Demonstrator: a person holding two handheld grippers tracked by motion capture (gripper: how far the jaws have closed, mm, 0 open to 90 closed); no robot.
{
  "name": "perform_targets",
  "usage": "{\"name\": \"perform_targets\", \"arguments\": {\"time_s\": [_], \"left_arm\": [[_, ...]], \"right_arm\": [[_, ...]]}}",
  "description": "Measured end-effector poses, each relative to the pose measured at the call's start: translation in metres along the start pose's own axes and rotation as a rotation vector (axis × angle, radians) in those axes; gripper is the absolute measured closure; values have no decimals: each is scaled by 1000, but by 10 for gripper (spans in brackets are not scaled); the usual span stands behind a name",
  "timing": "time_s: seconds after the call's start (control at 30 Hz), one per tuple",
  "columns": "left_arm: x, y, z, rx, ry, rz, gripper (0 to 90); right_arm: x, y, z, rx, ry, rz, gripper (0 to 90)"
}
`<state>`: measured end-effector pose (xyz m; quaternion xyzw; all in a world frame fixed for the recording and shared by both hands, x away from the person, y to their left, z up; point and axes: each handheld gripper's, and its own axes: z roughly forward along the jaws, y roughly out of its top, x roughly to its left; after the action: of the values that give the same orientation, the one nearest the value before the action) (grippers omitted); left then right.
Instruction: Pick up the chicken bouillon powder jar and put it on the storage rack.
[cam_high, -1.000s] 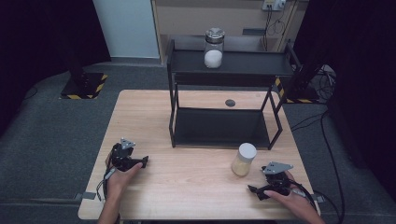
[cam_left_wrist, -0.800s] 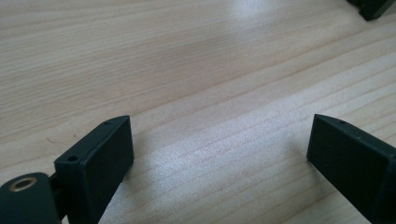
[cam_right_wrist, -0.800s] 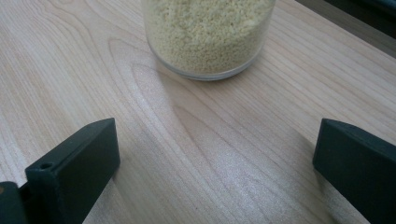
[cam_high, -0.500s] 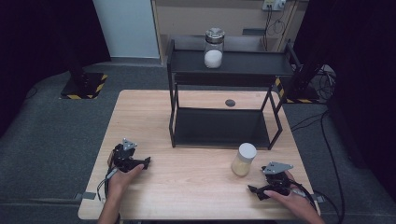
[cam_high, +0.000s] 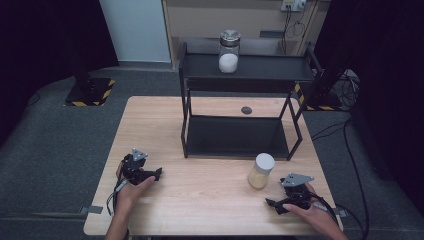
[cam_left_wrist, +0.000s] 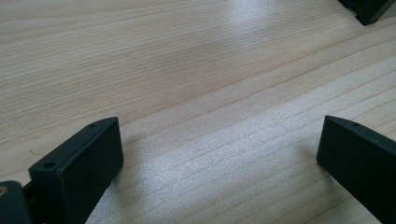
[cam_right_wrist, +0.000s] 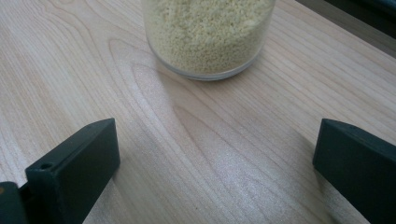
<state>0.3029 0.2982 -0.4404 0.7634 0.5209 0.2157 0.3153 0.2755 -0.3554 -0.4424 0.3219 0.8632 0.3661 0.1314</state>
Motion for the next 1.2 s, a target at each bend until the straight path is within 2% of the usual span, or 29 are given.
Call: {"name": "perform_targets", "arguments": {"time_s": [0.23,0.37,0.43,0.77,1.2], "left_arm": [[0,0,0,0,-2,2,0],[1,0,0,0,-3,3,0],[1,0,0,0,-3,3,0],[1,0,0,0,-3,3,0],[1,0,0,-1,-3,3,0]], "right_arm": [[-3,0,0,-1,10,-6,15],[-7,3,-2,10,20,27,33],[-10,2,-6,-4,27,48,39],[-16,4,-23,-80,34,63,60],[-15,18,-25,-122,34,21,82]]}}
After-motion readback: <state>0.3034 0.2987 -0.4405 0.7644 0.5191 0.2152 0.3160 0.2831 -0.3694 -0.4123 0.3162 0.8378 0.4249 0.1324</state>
